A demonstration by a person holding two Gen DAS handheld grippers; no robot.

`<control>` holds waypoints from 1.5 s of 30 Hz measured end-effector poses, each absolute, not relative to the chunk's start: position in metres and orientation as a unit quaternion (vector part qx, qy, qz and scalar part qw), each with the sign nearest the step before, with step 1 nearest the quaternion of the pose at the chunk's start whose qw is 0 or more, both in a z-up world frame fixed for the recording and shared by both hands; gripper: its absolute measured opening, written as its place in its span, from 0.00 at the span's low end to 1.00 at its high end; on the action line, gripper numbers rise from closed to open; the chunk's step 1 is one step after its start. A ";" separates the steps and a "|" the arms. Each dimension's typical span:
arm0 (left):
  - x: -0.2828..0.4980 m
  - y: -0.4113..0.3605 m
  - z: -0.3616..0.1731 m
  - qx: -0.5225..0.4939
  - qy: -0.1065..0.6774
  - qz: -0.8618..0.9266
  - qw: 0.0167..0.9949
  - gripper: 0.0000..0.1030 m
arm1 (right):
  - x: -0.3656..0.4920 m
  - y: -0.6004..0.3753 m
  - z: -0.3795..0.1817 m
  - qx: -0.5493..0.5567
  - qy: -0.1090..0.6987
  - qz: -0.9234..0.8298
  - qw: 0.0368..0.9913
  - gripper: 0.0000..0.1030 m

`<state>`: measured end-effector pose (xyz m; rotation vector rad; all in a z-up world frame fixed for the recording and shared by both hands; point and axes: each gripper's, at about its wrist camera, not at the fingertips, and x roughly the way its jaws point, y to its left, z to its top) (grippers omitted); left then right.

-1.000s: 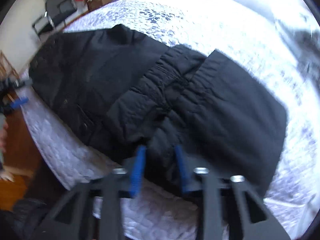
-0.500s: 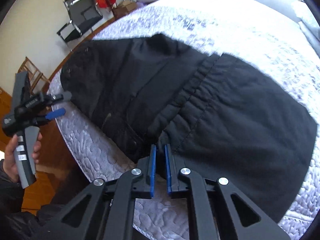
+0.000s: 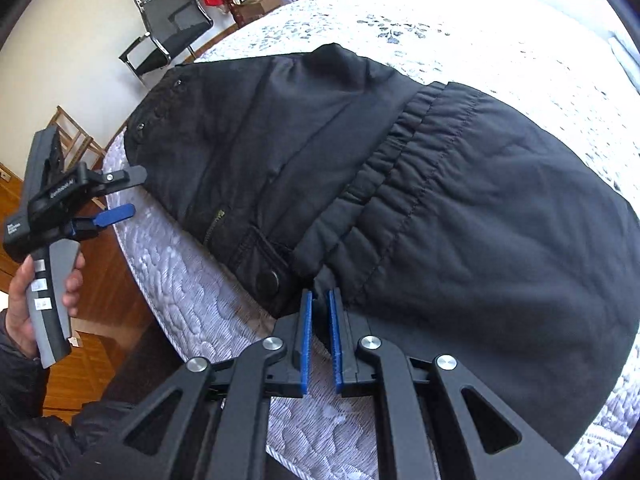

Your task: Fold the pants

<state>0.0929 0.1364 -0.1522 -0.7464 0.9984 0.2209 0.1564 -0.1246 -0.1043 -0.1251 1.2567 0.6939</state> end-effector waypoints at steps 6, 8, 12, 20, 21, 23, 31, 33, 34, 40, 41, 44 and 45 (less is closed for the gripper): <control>0.088 0.157 -0.157 -0.382 0.459 0.115 0.794 0.97 | 0.150 -0.130 -0.096 -0.025 0.576 0.329 0.748 0.34; 0.086 0.164 -0.159 -0.395 0.453 0.112 0.792 0.97 | 0.147 -0.141 -0.086 -0.007 0.569 0.327 0.755 0.41; 0.080 0.183 -0.163 -0.434 0.431 0.121 0.782 0.97 | 0.142 -0.183 -0.059 0.056 0.538 0.305 0.784 0.55; 0.090 0.221 -0.170 -0.483 0.391 0.123 0.774 0.97 | 0.131 -0.284 -0.040 0.076 0.502 0.153 0.848 0.89; 0.093 0.225 -0.172 -0.488 0.389 0.124 0.771 0.97 | 0.130 -0.293 -0.042 0.083 0.503 0.142 0.848 0.89; 0.098 0.231 -0.174 -0.496 0.387 0.121 0.768 0.97 | 0.128 -0.316 -0.048 0.107 0.507 0.116 0.848 0.89; 0.118 0.247 -0.178 -0.514 0.373 0.113 0.764 0.97 | 0.132 -0.356 -0.078 0.142 0.512 0.060 0.845 0.89; 0.126 0.242 -0.177 -0.519 0.366 0.101 0.765 0.97 | 0.132 -0.359 -0.085 0.148 0.517 0.061 0.841 0.89; 0.131 0.239 -0.177 -0.520 0.367 0.090 0.766 0.96 | 0.132 -0.359 -0.087 0.146 0.518 0.059 0.841 0.89; 0.148 0.227 -0.178 -0.511 0.378 0.100 0.766 0.95 | 0.132 -0.352 -0.094 0.137 0.527 0.064 0.836 0.89; 0.149 0.226 -0.179 -0.513 0.378 0.104 0.764 0.95 | 0.132 -0.352 -0.095 0.134 0.529 0.064 0.836 0.89; 0.145 0.230 -0.181 -0.525 0.374 0.106 0.757 0.95 | 0.132 -0.352 -0.098 0.131 0.534 0.061 0.833 0.89; 0.144 0.232 -0.182 -0.533 0.372 0.105 0.752 0.95 | 0.133 -0.353 -0.098 0.134 0.533 0.061 0.833 0.89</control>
